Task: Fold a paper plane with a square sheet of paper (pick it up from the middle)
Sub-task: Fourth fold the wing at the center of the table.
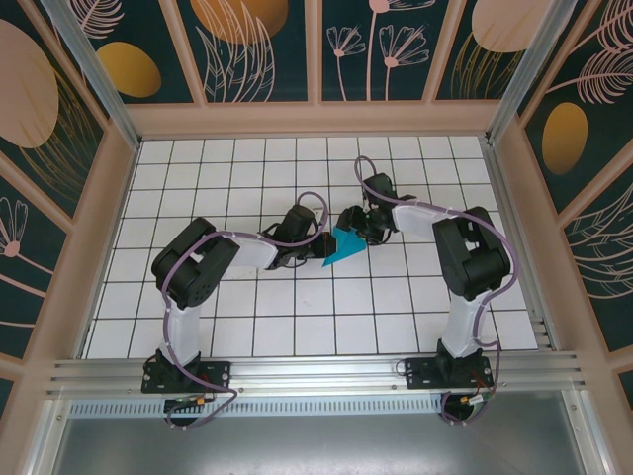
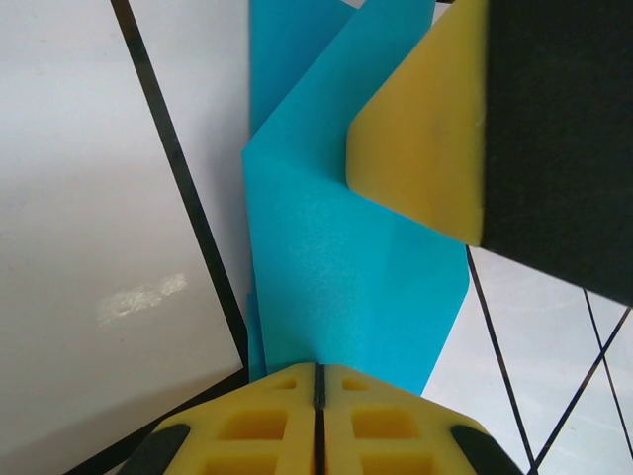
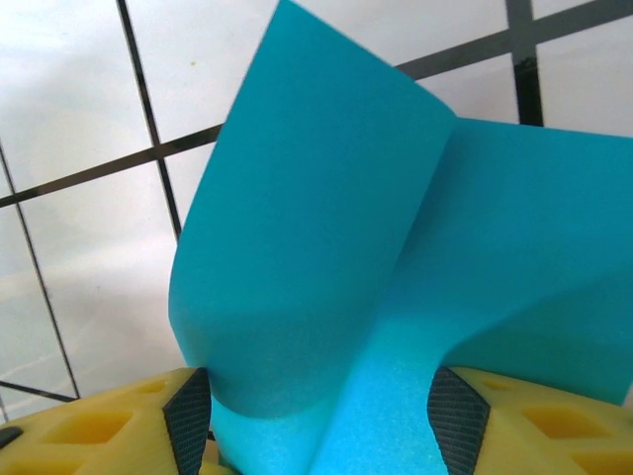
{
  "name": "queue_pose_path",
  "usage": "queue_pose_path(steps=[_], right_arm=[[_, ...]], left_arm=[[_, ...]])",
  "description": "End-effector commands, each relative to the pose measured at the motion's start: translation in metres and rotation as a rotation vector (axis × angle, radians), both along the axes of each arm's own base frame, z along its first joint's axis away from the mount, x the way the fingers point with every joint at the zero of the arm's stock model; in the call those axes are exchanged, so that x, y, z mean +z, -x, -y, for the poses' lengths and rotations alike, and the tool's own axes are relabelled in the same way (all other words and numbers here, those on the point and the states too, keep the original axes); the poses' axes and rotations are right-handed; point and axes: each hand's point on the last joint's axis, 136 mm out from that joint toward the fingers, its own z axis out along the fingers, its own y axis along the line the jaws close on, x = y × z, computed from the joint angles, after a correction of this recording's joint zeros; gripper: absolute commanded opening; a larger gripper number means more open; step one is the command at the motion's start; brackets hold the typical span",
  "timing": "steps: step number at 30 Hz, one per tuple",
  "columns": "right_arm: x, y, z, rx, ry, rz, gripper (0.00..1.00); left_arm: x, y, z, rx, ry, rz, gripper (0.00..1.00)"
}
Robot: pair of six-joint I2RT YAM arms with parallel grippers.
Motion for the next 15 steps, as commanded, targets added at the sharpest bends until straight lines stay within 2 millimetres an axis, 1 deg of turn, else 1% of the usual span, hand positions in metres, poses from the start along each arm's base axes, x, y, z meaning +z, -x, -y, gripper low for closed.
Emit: queue_pose_path(steps=[1, 3, 6, 8, 11, 15], right_arm=[[-0.053, 0.028, 0.036, -0.048, 0.208, -0.152, 0.61], [-0.059, 0.032, 0.041, -0.068, 0.233, -0.176, 0.59], [-0.064, 0.034, 0.045, -0.092, 0.248, -0.199, 0.57], [-0.066, 0.036, 0.046, -0.103, 0.251, -0.209, 0.55], [-0.068, 0.038, 0.047, -0.108, 0.252, -0.220, 0.54], [-0.070, 0.039, 0.048, -0.120, 0.252, -0.233, 0.54]], left_arm=[[0.014, -0.005, 0.000, -0.001, 0.017, 0.019, 0.13], [0.024, -0.007, 0.001, 0.006, 0.042, 0.028, 0.15], [0.038, -0.009, -0.001, 0.025, 0.069, 0.043, 0.17], [0.051, -0.011, -0.002, 0.042, 0.095, 0.058, 0.19], [0.052, -0.004, -0.005, 0.042, 0.120, 0.044, 0.19], [0.055, 0.005, 0.000, 0.017, 0.173, 0.014, 0.20]])
